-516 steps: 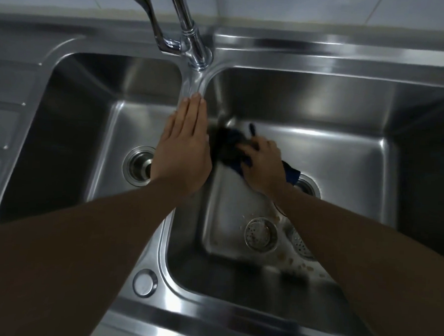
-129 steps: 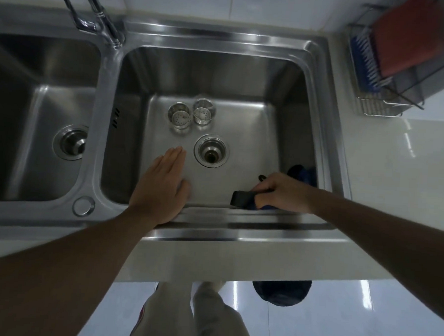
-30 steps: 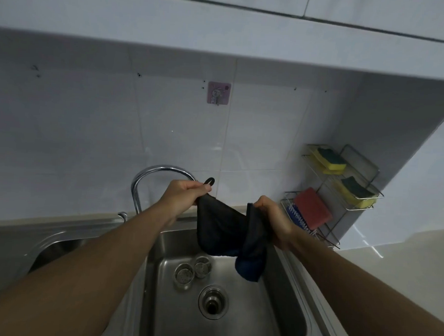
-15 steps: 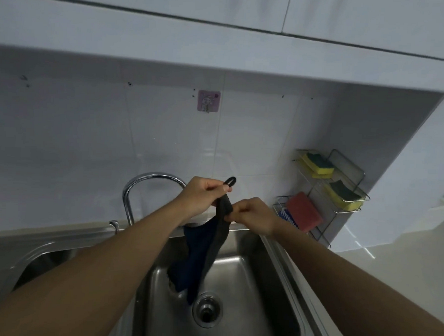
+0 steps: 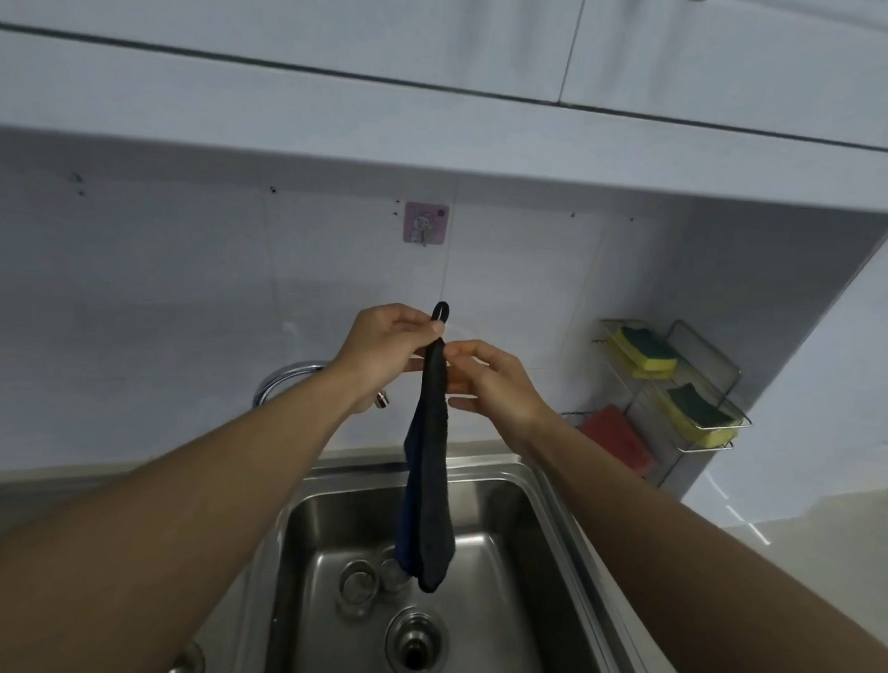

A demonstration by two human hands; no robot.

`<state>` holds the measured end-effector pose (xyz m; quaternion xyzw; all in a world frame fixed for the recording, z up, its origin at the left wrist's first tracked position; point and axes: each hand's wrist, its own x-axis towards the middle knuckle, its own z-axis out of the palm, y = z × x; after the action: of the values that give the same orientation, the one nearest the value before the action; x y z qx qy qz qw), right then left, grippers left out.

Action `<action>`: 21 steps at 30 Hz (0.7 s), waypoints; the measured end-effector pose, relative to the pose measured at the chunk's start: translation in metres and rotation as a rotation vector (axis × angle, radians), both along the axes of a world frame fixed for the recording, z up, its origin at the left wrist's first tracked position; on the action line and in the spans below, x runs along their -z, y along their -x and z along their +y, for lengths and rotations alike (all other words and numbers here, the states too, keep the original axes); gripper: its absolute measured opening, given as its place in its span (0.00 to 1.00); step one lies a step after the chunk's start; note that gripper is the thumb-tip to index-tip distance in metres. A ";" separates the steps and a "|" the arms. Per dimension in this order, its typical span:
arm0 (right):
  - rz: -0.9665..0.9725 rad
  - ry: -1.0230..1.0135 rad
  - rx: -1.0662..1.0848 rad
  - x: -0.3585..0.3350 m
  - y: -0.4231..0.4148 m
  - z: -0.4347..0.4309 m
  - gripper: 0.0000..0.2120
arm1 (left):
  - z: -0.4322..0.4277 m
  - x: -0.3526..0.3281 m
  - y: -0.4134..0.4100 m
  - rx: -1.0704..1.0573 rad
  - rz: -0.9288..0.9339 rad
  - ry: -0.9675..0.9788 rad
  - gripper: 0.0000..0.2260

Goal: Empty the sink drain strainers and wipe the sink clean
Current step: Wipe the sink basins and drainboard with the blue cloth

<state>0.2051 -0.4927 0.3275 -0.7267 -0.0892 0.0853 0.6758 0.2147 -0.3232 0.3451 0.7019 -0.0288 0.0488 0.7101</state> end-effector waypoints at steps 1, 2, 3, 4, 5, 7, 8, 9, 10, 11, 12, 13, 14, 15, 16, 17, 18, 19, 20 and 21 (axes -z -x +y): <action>-0.008 -0.020 0.018 -0.002 -0.002 0.000 0.13 | -0.001 -0.002 -0.002 0.009 0.001 0.005 0.02; -0.012 -0.049 0.036 -0.005 -0.003 0.001 0.14 | -0.002 -0.005 -0.004 0.021 0.001 0.010 0.02; -0.016 -0.079 0.051 -0.008 -0.005 0.001 0.15 | -0.004 -0.007 -0.006 0.032 0.001 0.013 0.03; -0.020 -0.103 0.059 -0.011 -0.007 0.001 0.15 | -0.006 -0.009 -0.008 0.041 0.000 0.013 0.03; -0.031 -0.112 0.066 -0.014 -0.009 0.001 0.15 | -0.007 -0.010 -0.009 0.048 0.000 0.011 0.04; -0.038 -0.121 0.101 -0.019 -0.015 -0.001 0.14 | -0.011 -0.013 -0.013 0.054 0.003 -0.003 0.05; -0.027 -0.132 0.127 -0.022 -0.018 -0.001 0.15 | -0.013 -0.014 -0.016 0.052 0.004 -0.014 0.05; -0.016 -0.136 0.154 -0.024 -0.021 -0.002 0.15 | -0.015 -0.015 -0.018 0.046 0.005 -0.026 0.05; -0.013 -0.121 0.181 -0.026 -0.025 -0.003 0.16 | -0.016 -0.016 -0.021 0.037 0.005 -0.039 0.05; -0.025 -0.090 0.201 -0.027 -0.030 -0.003 0.16 | -0.018 -0.016 -0.024 0.025 0.003 -0.051 0.05; -0.043 -0.062 0.212 -0.028 -0.035 -0.003 0.15 | -0.019 -0.017 -0.028 0.011 0.000 -0.059 0.05; -0.055 -0.049 0.212 -0.029 -0.041 -0.003 0.14 | -0.019 -0.018 -0.032 -0.005 -0.004 -0.066 0.05; -0.052 -0.049 0.202 -0.031 -0.046 -0.001 0.14 | -0.020 -0.019 -0.035 -0.024 -0.008 -0.078 0.05; -0.038 -0.056 0.186 -0.033 -0.052 0.001 0.13 | -0.019 -0.021 -0.039 -0.044 -0.010 -0.093 0.05; -0.019 -0.061 0.166 -0.036 -0.058 0.002 0.13 | -0.019 -0.022 -0.043 -0.062 -0.010 -0.102 0.05; 0.001 -0.059 0.148 -0.038 -0.064 0.004 0.13 | -0.018 -0.024 -0.047 -0.076 -0.010 -0.103 0.05; 0.021 -0.052 0.132 -0.041 -0.071 0.006 0.12 | -0.016 -0.025 -0.051 -0.088 -0.007 -0.096 0.04; 0.037 -0.041 0.113 -0.044 -0.078 0.008 0.11 | -0.014 -0.026 -0.054 -0.101 -0.004 -0.090 0.03; 0.043 -0.028 0.092 -0.047 -0.085 0.011 0.11 | -0.012 -0.028 -0.059 -0.116 -0.001 -0.088 0.03; 0.041 -0.013 0.075 -0.051 -0.093 0.014 0.10 | -0.009 -0.030 -0.063 -0.132 -0.001 -0.091 0.04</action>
<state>0.2976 -0.4784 0.3780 -0.7233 -0.0487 0.0744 0.6848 0.2781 -0.3323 0.3750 0.7337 0.0150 0.0944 0.6727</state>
